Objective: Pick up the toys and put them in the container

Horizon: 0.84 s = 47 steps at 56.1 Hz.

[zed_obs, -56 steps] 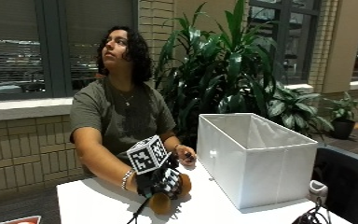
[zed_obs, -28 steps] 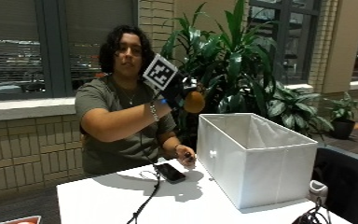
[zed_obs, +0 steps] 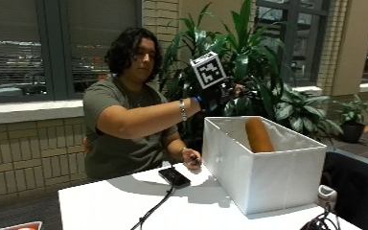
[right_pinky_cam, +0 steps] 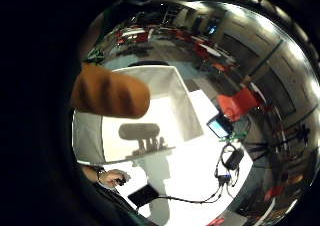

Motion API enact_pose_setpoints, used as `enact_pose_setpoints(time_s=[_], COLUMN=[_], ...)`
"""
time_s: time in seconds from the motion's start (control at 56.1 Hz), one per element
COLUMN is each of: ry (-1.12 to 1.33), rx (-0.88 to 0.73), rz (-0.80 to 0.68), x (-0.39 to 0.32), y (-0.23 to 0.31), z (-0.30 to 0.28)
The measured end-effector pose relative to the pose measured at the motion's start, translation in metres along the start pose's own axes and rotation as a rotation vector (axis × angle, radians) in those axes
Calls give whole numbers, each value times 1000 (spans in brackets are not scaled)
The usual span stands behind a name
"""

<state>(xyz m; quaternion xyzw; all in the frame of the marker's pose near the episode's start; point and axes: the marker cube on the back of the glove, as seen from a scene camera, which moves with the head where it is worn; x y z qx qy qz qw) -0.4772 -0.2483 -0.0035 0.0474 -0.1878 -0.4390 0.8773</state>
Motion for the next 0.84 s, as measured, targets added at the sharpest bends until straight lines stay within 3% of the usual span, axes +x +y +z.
enact_pose_setpoints(time_s=[0.143,0.25,0.392,0.482,0.838], ry=[-48,317,233,221,201], rx=[-123,-167,-218,-230,-208], rz=[53,-46,172,235,340], x=[25,58,48,48,48], y=[71,139,212,249,308], z=[-42,-54,-63,-64,-61])
